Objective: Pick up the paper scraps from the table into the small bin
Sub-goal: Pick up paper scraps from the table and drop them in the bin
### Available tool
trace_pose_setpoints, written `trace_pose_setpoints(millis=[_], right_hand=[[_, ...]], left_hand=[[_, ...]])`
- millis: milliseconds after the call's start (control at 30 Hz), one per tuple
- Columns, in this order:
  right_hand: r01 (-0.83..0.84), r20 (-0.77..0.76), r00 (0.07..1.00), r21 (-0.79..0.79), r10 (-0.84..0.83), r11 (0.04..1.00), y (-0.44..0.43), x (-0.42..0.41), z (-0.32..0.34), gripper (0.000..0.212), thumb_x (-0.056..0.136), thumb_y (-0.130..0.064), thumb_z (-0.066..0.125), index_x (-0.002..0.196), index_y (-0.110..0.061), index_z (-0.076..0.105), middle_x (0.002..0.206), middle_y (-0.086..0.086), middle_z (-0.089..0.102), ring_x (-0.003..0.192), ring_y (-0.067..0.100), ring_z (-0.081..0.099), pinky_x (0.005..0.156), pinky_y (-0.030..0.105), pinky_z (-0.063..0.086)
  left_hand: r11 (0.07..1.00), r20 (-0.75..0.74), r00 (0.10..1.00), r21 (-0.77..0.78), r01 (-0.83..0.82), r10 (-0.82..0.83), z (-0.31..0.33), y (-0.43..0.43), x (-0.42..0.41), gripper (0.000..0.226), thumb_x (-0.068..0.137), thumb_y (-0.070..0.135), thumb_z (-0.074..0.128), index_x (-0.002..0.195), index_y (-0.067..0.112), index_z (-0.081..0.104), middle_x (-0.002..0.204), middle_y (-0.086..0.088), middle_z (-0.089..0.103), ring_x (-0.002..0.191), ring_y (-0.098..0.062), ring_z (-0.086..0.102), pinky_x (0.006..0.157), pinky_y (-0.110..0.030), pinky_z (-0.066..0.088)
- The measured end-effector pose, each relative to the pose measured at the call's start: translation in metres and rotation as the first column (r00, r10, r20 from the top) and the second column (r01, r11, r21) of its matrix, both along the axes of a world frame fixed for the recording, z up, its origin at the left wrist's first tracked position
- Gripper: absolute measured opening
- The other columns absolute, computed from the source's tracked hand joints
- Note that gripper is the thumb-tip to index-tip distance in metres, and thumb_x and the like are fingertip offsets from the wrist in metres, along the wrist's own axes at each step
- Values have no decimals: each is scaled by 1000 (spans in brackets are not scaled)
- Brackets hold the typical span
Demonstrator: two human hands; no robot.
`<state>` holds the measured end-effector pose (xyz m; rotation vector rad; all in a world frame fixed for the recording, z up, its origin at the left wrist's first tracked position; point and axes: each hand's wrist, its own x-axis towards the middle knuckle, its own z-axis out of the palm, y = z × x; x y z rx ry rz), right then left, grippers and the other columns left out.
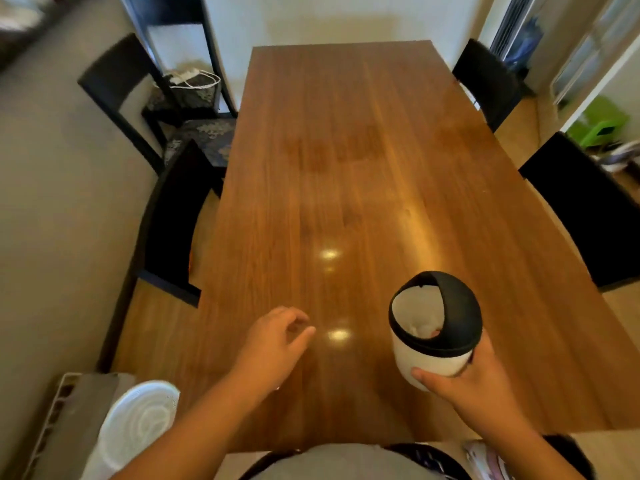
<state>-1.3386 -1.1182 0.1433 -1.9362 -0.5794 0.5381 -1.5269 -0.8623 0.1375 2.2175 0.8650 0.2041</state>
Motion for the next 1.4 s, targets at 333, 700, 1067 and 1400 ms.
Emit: trace_pose_setpoints(millis=[333,700,1067,1400], right_hand=[[-67,-43,997,-43,65,997,3,-90,-2,94,35,-71,90,114,-80,38,114,-46,56,102,-21,56,64,0,48],[-55,17,998,-64,56,996,-17,-85,9,96,42,-64,93,119,-78,37,120,-45,55,108,-20,55,69,4,50],[-35,-17,999,-72,34,997,-42,-37,-1,95,42,-63,93,117,-72,37,114,-37,59,104,-16,57,69,10,54],[-115,-36,993,-5,115,993,-44,12,-5,105,50,-52,96,141,-42,44,124,-25,62,110,-6,60,71,11,55]], left_hand=[[997,-409,912,78,11,22,-79,-6,-90,80,77,52,74,144,35,34,143,5,40,127,-19,44,95,-33,46],[990,-377,926,138,19,35,-106,-16,-73,27,91,29,63,118,27,59,114,4,59,99,-17,59,81,-29,49],[902,171,914,-305,-306,368,0,-39,-17,18,83,40,71,92,46,57,89,17,68,80,-3,67,59,-21,51],[972,423,894,-230,-53,149,96,-98,77,35,84,42,71,113,48,52,120,27,59,108,4,58,86,-20,53]])
